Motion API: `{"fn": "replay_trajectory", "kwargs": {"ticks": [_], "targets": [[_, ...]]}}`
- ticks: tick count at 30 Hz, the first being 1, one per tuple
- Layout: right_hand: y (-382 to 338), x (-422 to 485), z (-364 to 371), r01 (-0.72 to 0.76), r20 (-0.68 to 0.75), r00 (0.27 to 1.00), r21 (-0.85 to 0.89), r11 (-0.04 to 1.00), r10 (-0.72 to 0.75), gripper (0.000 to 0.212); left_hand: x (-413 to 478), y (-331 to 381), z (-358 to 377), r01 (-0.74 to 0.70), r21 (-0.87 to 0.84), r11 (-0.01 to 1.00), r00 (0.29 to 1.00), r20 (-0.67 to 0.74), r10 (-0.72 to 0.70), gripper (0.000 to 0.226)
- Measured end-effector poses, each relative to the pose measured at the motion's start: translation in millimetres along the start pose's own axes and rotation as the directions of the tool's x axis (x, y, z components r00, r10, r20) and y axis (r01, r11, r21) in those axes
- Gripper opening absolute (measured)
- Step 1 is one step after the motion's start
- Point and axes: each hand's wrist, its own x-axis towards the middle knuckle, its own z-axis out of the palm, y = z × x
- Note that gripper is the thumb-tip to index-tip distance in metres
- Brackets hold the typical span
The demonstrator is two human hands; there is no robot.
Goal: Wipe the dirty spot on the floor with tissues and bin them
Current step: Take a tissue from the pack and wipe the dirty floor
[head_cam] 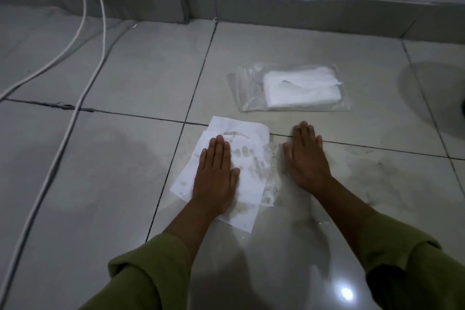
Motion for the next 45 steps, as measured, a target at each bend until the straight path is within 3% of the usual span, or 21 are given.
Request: {"fn": "replay_trajectory", "kwargs": {"ticks": [10, 18, 24, 34, 41, 45], "targets": [[3.1, -2.3, -16.2, 0.015, 0.118, 0.993, 0.027, 1.000, -0.018, 0.057, -43.4, 13.8, -2.1, -0.173, -0.172, 0.970, 0.980, 0.070, 0.188, 0.063], [13.4, -5.6, -24.1, 0.054, 0.117, 0.991, 0.026, 0.998, -0.057, 0.056, -11.9, 26.4, 0.3, -0.023, -0.083, 0.996, 0.992, 0.124, 0.034, 0.067], [19.6, -4.9, -21.1, 0.070, 0.131, 0.988, 0.057, 0.996, -0.077, 0.055, 34.5, 36.5, 2.6, -0.070, -0.007, 0.998, 0.983, 0.170, 0.070, 0.082], [15.3, -7.4, -25.8, 0.046, 0.147, 0.987, 0.083, 0.995, -0.058, 0.054, -1.9, 28.7, -2.7, -0.292, -0.105, 0.951, 0.935, 0.179, 0.307, 0.064], [-1.3, -38.2, -23.1, 0.090, 0.123, 0.987, 0.128, 0.988, -0.106, 0.055, -38.7, 14.3, -10.4, -0.335, -0.164, 0.928, 0.929, 0.107, 0.354, 0.066], [-18.8, -53.8, -15.1, 0.152, 0.055, 0.985, 0.184, 0.971, -0.165, 0.053, -53.3, 5.9, -18.5, -0.231, -0.212, 0.950, 0.962, 0.099, 0.256, 0.049]]}}
